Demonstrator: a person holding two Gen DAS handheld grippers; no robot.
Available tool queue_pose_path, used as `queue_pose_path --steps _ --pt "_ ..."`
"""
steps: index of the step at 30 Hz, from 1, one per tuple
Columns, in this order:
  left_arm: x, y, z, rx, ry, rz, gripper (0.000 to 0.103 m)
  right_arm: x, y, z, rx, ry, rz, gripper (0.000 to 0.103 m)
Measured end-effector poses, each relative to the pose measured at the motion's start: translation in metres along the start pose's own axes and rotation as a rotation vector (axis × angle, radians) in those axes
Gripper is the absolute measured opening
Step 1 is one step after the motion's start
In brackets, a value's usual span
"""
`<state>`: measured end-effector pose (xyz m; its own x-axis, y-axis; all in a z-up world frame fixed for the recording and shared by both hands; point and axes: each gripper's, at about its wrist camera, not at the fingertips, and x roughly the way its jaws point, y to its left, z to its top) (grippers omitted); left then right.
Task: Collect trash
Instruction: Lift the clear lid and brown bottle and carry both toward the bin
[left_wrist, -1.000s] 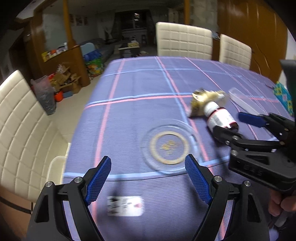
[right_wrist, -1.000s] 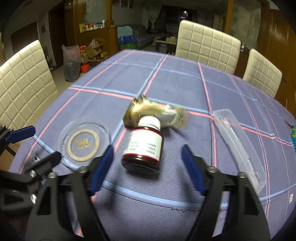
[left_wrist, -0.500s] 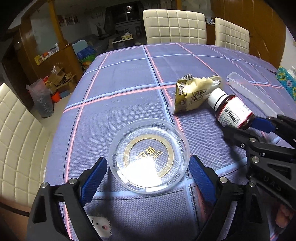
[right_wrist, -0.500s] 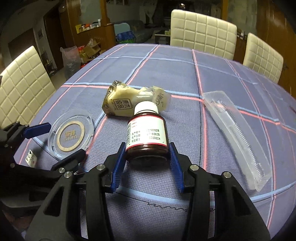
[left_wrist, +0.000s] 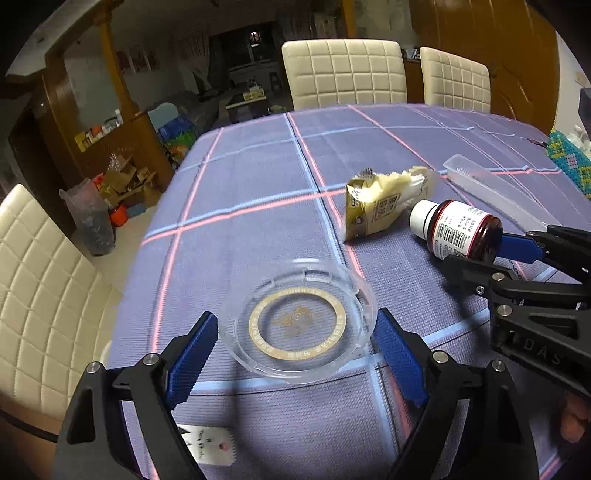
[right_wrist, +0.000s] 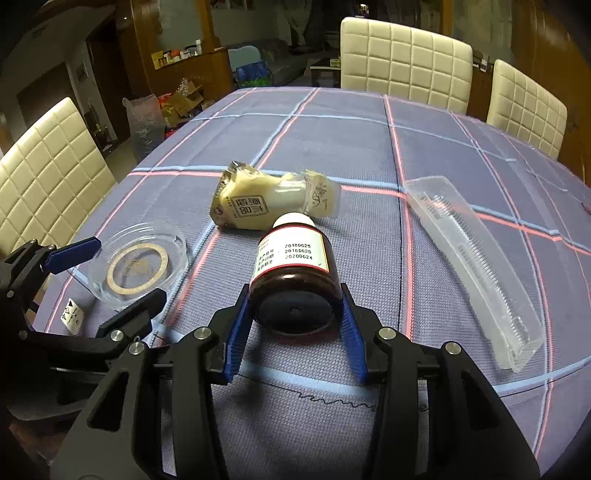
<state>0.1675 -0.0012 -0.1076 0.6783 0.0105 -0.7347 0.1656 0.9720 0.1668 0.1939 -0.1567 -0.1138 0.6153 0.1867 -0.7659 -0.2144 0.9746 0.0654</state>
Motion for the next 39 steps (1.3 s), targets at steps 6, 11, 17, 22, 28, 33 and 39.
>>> queue_pose_path --steps 6,11,17,22,28,33,39 --pt "-0.016 0.016 -0.001 -0.035 -0.034 0.019 0.083 -0.014 0.009 0.002 -0.021 -0.028 0.008 0.046" --pt "-0.026 0.03 -0.004 -0.063 -0.051 0.027 0.083 -0.027 0.022 0.005 -0.043 -0.053 0.021 0.046" --pt "-0.038 0.049 -0.012 -0.097 -0.073 0.048 0.083 -0.034 0.045 0.008 -0.089 -0.069 0.042 0.046" --pt "-0.045 0.071 -0.019 -0.145 -0.083 0.066 0.083 -0.039 0.064 0.011 -0.118 -0.076 0.062 0.046" --pt "-0.047 0.098 -0.03 -0.188 -0.083 0.116 0.083 -0.04 0.085 0.013 -0.157 -0.076 0.076 0.046" --pt "-0.049 0.114 -0.038 -0.222 -0.082 0.132 0.083 -0.039 0.105 0.014 -0.195 -0.078 0.089 0.046" --pt "-0.053 0.129 -0.048 -0.247 -0.083 0.155 0.083 -0.038 0.13 0.016 -0.235 -0.078 0.102 0.046"
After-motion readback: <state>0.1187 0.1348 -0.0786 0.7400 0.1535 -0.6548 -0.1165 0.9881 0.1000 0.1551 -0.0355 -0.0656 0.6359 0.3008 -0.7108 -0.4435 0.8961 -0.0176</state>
